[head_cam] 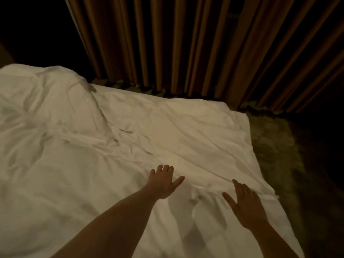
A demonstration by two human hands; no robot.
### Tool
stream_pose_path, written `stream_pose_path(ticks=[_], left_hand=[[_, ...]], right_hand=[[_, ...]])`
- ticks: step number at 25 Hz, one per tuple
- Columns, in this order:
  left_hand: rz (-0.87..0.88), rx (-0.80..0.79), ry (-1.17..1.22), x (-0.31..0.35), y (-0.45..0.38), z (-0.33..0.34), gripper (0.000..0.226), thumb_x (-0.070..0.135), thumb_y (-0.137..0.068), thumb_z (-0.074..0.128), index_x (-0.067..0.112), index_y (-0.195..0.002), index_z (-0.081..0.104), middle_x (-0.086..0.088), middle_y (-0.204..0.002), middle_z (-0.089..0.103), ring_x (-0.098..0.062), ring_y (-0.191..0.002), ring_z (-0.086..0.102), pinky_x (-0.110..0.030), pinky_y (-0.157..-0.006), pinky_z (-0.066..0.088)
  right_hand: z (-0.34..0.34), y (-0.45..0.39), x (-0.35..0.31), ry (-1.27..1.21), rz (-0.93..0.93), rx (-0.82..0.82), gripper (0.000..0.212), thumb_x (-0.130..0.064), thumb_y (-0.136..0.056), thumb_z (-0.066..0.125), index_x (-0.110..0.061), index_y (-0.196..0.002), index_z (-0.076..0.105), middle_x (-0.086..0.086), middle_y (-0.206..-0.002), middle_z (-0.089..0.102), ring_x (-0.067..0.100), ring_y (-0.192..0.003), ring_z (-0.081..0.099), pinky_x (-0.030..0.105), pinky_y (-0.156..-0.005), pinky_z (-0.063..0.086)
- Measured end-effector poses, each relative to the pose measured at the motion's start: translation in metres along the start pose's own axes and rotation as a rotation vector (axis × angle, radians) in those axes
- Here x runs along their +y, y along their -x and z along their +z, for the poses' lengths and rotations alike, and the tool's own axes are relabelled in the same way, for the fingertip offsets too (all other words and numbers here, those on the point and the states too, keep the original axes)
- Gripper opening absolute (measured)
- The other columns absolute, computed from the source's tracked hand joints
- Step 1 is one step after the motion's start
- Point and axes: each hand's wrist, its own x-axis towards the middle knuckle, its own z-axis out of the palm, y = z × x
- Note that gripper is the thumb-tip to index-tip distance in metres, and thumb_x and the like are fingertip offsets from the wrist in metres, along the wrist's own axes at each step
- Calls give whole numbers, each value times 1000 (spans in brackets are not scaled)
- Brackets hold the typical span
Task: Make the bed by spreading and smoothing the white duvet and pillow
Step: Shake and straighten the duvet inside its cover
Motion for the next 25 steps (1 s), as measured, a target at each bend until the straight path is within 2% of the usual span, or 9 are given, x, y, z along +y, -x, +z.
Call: stream_pose_path(ticks=[3,5,8,10,12,16,19,23,25], left_hand=[[-23,-28,-35,3,-35,38,96,80,-82,-2,17,-139,44,-4,-141,50,-27,-129,44,-45,-105,36],[-32,-60,-32,2,-58,62,99,82,-80,-3,17,-138,46,-3,-139,52,-26,-128,47,-44,-105,36],[-34,-63,-68,2,-84,90,105,87,-76,-10,22,-130,54,-1,-132,60,-25,-122,54,-42,-102,37],[-30,-130,-126,4,-89,98,88,80,-89,5,21,-119,64,-3,-119,67,-26,-114,60,-42,-100,40],[-51,-144,-118,7,-86,87,87,77,-93,7,18,-100,70,-6,-102,71,-28,-101,67,-39,-92,47],[-87,136,-44,29,-118,11,87,68,-98,4,13,-90,72,-12,-94,73,-34,-92,69,-38,-82,50],[-94,399,13,33,-158,-63,105,72,-89,-14,13,-77,72,-11,-75,70,-35,-74,67,-38,-73,53],[-142,445,138,20,-189,-95,81,65,-92,2,18,-69,63,-4,-70,65,-27,-69,63,-36,-75,50],[-116,385,125,14,-195,-66,72,61,-95,5,20,-81,62,-1,-84,67,-26,-84,64,-38,-85,43]], right_hand=[[41,-37,6,40,-94,-24,120,-88,-61,-31,-28,-161,-4,-2,-168,17,17,-155,12,40,-125,3],[67,-57,8,52,-136,-65,107,-85,-67,-26,-32,-159,-12,1,-165,25,19,-153,19,41,-125,3],[90,-70,3,50,-168,9,112,-85,-62,-32,-31,-158,-12,1,-141,57,21,-128,53,36,-115,30],[89,-74,2,61,-121,-27,126,-85,-58,-31,-22,-161,6,-1,-129,65,20,-113,64,35,-99,45],[71,-80,2,49,-71,-53,119,-83,-63,-20,-21,-155,20,-1,-117,70,20,-104,68,36,-91,51],[-26,-108,14,-18,-56,145,95,-84,-72,1,-24,-138,32,-1,-88,71,21,-81,72,34,-79,56],[-105,-132,13,-90,-111,385,83,-80,-78,13,-19,-126,42,2,-72,64,30,-69,68,38,-70,54],[-130,-173,-1,-172,-150,601,76,-71,-86,22,-10,-121,50,5,-59,58,29,-56,61,36,-61,46],[-94,-190,-5,-78,-112,490,87,-74,-85,12,-11,-138,41,12,-83,70,31,-75,67,40,-72,48]])
